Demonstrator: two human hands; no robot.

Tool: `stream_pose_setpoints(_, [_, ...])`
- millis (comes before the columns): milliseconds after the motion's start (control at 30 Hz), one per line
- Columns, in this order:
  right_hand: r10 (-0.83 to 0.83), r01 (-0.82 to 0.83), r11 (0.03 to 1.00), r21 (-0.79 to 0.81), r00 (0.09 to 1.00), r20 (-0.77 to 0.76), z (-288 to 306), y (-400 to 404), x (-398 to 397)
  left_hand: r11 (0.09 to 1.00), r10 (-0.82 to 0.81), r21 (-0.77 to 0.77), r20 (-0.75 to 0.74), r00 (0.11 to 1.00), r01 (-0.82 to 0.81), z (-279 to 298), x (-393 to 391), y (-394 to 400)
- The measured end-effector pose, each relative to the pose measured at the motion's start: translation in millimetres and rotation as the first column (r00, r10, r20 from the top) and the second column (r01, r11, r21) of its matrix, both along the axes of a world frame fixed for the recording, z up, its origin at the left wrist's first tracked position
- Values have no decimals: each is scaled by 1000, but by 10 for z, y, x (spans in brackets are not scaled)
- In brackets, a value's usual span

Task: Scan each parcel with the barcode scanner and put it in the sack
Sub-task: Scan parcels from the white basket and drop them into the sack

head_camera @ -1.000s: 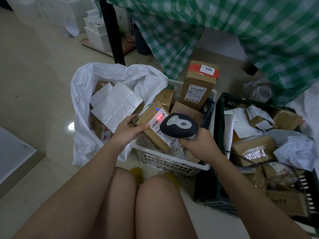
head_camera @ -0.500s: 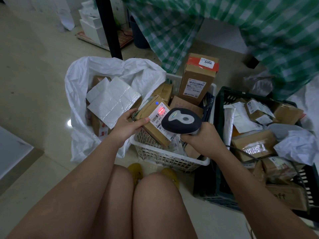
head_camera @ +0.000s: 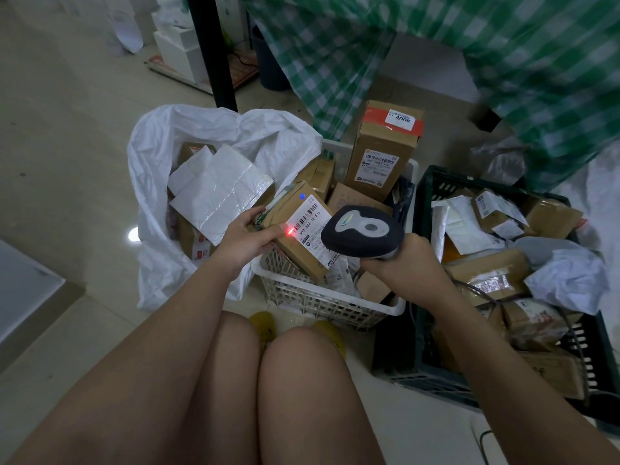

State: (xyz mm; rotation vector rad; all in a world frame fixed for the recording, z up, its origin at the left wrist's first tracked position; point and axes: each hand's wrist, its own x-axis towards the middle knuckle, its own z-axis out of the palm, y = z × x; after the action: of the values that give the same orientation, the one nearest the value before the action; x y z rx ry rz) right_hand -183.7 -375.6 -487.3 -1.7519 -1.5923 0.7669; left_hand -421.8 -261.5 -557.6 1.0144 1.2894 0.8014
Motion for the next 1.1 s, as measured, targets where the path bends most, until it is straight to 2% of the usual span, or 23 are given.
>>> stream_pose_setpoints(267, [-10, 10, 1000, 0, 1000, -9, 2, 7, -15, 1000, 19, 11, 9, 1000, -19, 24, -2, -20])
stream_pose_setpoints(400, [-36, 35, 999, -12, 994, -102, -72, 78, -39, 998, 58, 27, -4, 998, -58, 20, -46, -22])
stream_pose_setpoints(500, [-50, 40, 998, -55, 981, -188, -179, 217, -115, 985, 161, 70, -68, 985, -156, 11, -120, 40])
stream_pose_setpoints(600, [-82, 64, 995, -79, 961, -263, -256, 405, -263, 933, 322, 199, -99, 941, -299, 66, -242, 214])
stream_pose_setpoints(667, [-97, 74, 993, -87, 953, -288, -295, 539, -354, 860, 420, 379, -145, 896, -342, 132, -371, 401])
stream_pose_setpoints(733, [-111, 82, 991, -109, 951, -289, -338, 659, -418, 779, 479, 584, -319, 818, -228, 207, -518, 599])
stream_pose_setpoints(767, [-118, 85, 989, -124, 949, -294, -346, 709, -447, 771, 475, 628, -463, 749, -101, 217, -583, 697])
stream_pose_setpoints(800, [-124, 85, 987, -140, 944, -304, -346, 752, -471, 810, 412, 583, -648, 640, 68, 213, -640, 784])
stream_pose_setpoints(833, [-130, 84, 985, -151, 938, -322, -347, 783, -491, 870, 293, 440, -824, 484, 223, 172, -682, 870])
stream_pose_setpoints(867, [-135, 86, 984, -158, 933, -334, -347, 798, -501, 912, 155, 262, -932, 327, 316, 150, -697, 913])
stream_pose_setpoints(900, [-147, 96, 982, -165, 930, -338, -354, 804, -501, 933, 34, 117, -970, 241, 341, 103, -691, 945])
stream_pose_setpoints(967, [-165, 114, 979, -168, 927, -337, -371, 791, -458, 933, -84, 2, -971, 224, 359, 50, -593, 937])
stream_pose_setpoints(1100, [-221, 165, 967, -192, 920, -325, -426, 680, -254, 880, -206, -35, -927, 314, 474, -44, -312, 856])
